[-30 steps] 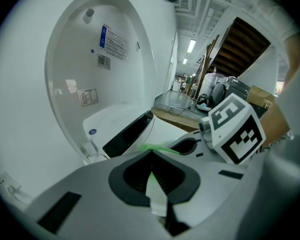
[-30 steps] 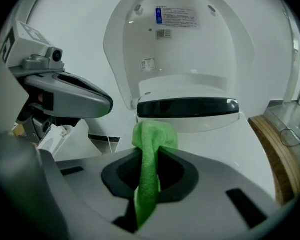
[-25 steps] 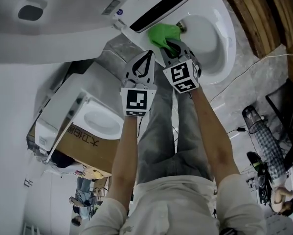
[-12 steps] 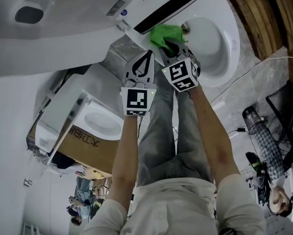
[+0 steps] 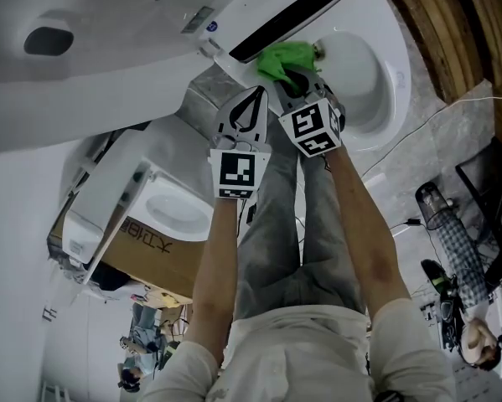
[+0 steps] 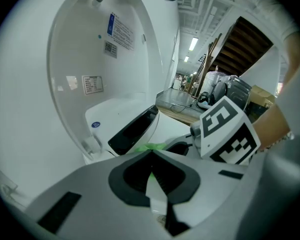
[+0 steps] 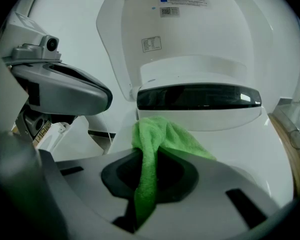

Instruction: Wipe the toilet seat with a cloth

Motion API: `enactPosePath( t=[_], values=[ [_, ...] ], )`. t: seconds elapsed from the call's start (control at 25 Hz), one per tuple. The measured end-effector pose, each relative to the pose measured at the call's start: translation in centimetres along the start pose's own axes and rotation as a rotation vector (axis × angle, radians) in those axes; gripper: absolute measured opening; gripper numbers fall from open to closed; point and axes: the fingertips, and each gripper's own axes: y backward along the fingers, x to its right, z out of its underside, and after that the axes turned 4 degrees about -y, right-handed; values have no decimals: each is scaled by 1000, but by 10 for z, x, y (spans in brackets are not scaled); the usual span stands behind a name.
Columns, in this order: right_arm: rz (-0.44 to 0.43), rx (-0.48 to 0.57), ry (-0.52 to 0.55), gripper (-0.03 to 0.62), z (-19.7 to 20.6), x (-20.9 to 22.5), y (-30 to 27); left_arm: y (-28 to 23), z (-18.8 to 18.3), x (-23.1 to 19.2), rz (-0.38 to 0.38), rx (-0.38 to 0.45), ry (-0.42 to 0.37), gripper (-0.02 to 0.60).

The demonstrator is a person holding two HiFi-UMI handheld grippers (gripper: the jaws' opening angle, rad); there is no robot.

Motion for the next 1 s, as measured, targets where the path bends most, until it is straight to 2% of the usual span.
enactPosePath(
  t=[1.0],
  values=[
    [83,-12,0,44,-10,65,2,-24,-18,9,38,1,-11,12]
  ],
)
